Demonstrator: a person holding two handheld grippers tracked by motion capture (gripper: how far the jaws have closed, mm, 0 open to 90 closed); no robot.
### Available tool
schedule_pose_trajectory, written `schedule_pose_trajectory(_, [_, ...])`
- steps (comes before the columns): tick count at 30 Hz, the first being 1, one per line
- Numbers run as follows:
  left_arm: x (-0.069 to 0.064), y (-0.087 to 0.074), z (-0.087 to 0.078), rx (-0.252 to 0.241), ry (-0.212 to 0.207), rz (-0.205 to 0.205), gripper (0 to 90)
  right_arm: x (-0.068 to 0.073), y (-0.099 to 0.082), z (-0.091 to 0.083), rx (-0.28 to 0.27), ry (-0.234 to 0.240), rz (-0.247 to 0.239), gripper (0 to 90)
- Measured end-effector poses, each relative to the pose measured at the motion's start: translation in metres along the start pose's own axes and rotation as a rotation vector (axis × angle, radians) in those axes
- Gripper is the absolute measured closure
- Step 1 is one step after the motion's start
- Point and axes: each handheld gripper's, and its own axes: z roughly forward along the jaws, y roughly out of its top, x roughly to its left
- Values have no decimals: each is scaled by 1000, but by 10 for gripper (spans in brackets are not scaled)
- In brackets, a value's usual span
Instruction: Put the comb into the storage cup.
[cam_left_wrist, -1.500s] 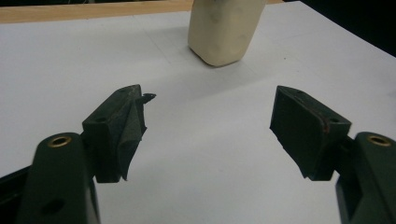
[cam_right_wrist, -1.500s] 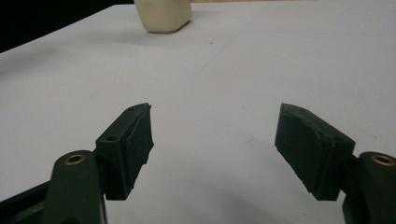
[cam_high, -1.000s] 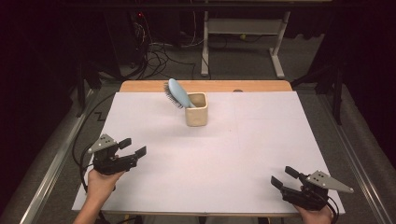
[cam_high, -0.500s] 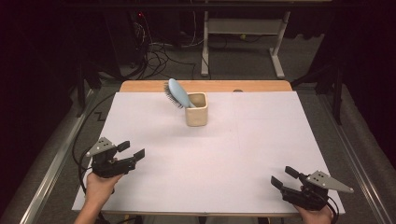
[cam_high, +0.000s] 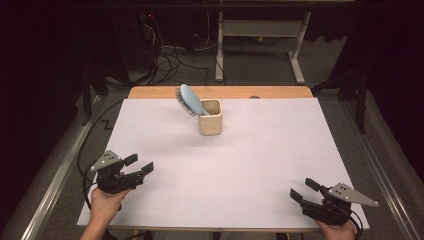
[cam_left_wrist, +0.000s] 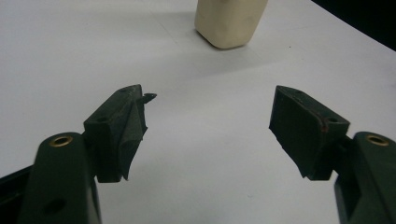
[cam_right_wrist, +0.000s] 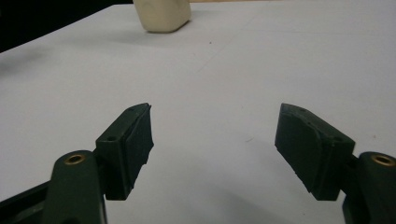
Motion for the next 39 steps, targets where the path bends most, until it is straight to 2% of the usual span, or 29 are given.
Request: schedule_pose_trajectory(39, [5,-18,-1,12,12,-32,282,0,0,0,0,0,-1,284])
